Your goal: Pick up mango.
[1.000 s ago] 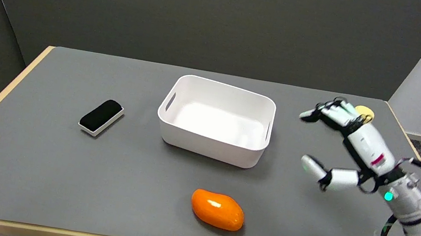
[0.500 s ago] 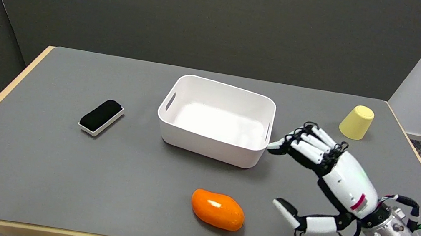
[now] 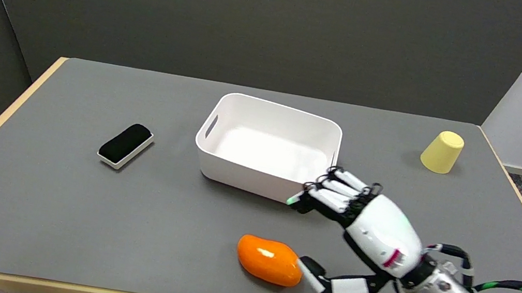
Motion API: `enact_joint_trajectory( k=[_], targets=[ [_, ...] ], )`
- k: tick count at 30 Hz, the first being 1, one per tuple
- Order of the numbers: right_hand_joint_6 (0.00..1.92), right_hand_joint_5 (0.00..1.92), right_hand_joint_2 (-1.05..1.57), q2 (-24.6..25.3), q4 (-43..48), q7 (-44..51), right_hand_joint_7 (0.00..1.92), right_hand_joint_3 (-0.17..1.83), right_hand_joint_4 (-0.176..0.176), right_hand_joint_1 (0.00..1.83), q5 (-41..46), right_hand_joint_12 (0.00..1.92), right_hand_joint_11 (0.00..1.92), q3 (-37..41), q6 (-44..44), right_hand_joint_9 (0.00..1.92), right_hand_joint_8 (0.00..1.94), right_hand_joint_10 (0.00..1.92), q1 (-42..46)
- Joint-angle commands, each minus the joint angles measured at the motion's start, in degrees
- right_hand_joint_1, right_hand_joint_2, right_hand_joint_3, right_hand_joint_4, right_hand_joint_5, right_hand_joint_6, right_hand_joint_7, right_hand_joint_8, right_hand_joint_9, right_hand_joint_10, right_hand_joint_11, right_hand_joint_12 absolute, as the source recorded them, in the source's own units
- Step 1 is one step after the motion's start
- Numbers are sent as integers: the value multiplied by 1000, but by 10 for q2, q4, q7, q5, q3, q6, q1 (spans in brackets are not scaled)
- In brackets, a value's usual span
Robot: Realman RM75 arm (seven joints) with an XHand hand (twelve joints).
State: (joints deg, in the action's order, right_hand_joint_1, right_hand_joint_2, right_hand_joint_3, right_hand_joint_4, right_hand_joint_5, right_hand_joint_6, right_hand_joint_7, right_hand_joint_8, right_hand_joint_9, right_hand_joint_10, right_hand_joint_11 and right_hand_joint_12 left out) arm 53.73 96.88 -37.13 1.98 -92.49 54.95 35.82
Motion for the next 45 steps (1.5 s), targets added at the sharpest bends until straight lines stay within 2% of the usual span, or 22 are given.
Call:
enact_joint_trajectory(
  k=[1, 11, 19, 25, 35, 45],
  targets=[
    [885, 432, 634, 12, 69, 100, 615, 917, -110, 793, 14, 1398, 234, -134, -260, 474, 803, 1118, -92],
    [765, 394, 630, 1, 67, 100, 566, 904, -117, 707, 14, 1364, 187, -113, -269, 419, 730, 1049, -79],
    [696, 354, 608, -35, 71, 100, 489, 858, -128, 651, 25, 1292, 128, -104, -272, 324, 601, 976, -59],
    [657, 330, 575, -26, 67, 115, 453, 879, -137, 646, 19, 1282, 98, -97, -288, 298, 579, 930, -36],
    [599, 296, 567, -24, 67, 128, 406, 883, -147, 654, 20, 1240, 62, -149, -371, 257, 526, 880, -89],
    [579, 285, 564, -22, 65, 128, 391, 886, -149, 657, 23, 1232, 58, -149, -377, 247, 508, 865, -108]
  ],
)
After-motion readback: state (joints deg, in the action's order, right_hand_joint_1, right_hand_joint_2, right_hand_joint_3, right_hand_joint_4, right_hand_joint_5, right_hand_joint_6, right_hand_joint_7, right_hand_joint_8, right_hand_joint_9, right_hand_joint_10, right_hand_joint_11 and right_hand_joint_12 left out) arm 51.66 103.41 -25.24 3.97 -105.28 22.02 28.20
